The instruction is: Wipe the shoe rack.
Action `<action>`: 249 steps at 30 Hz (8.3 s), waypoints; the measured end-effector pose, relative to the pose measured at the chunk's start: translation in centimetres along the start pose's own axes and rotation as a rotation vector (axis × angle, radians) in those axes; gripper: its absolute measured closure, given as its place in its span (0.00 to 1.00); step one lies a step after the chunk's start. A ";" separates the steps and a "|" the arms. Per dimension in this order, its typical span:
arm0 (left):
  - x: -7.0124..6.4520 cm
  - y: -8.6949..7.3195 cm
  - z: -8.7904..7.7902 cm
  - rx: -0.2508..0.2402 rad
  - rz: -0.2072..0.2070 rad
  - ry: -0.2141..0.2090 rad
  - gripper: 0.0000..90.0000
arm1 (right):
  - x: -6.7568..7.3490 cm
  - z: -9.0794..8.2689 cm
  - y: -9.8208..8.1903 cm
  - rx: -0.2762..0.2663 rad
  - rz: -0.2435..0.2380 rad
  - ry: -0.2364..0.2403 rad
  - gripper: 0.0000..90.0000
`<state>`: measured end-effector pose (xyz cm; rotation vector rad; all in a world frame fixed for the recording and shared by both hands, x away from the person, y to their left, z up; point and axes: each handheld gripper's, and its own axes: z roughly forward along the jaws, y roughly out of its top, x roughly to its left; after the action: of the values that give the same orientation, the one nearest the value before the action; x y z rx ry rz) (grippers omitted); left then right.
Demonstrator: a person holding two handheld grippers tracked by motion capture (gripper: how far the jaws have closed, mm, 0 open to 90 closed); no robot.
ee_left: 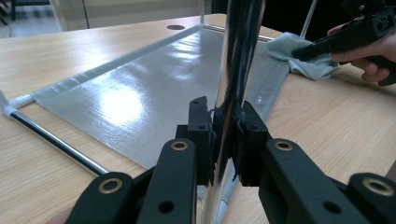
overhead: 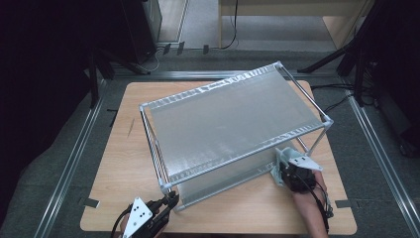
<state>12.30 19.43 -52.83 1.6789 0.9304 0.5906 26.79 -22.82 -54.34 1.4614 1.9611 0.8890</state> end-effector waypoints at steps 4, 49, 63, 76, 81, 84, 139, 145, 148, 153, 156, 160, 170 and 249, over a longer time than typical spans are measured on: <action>0.0 0.0 0.0 0.002 -0.006 -0.005 0.89 | 2.5 -0.2 0.2 0.010 -0.042 0.077 0.85; -0.1 -0.1 0.1 -0.001 -0.016 -0.016 0.89 | 5.0 0.3 0.3 -0.041 0.004 0.074 0.87; -0.9 -0.1 0.4 -0.005 -0.006 -0.041 0.89 | 23.2 -2.2 -1.8 -0.081 -0.470 0.422 0.86; -0.7 -0.2 0.3 -0.006 0.007 -0.030 0.89 | 7.1 0.9 0.5 -0.049 -0.193 0.099 0.86; 0.0 -0.1 0.0 -0.005 0.003 0.000 0.89 | 1.4 1.1 0.7 -0.047 -0.068 -0.020 0.86; 0.6 -0.2 -0.2 -0.004 -0.010 0.015 0.89 | -1.2 0.9 0.5 -0.050 -0.005 -0.095 0.86; -1.3 -0.1 0.6 0.000 0.021 -0.056 0.90 | 12.5 -9.5 12.0 -0.375 -0.204 0.306 0.83; -1.4 -0.1 0.7 -0.003 0.014 -0.057 0.90 | 17.7 -10.5 11.6 -0.357 -0.300 0.432 0.82; -1.4 -0.1 0.7 -0.002 0.013 -0.056 0.90 | 19.9 -10.9 11.3 -0.355 -0.346 0.485 0.82; -1.4 -0.1 0.6 0.000 0.019 -0.055 0.90 | 21.8 -11.0 11.1 -0.345 -0.403 0.525 0.79; -1.4 -0.1 0.7 -0.001 0.017 -0.057 0.90 | 20.7 -10.3 11.4 -0.332 -0.362 0.518 0.74; -1.3 -0.1 0.6 0.002 0.019 -0.057 0.90 | 18.9 -9.9 11.8 -0.341 -0.347 0.431 0.62; -1.4 -0.1 0.6 0.003 0.020 -0.058 0.90 | 10.6 -7.8 13.3 -0.325 -0.215 0.255 0.77; -3.2 0.2 2.8 0.006 0.020 -0.074 0.90 | 16.9 -7.0 13.9 -0.289 -0.277 0.318 0.88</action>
<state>12.64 15.19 -53.27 1.7057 0.8639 0.5357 25.48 -5.20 -39.74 0.9025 2.0842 1.2722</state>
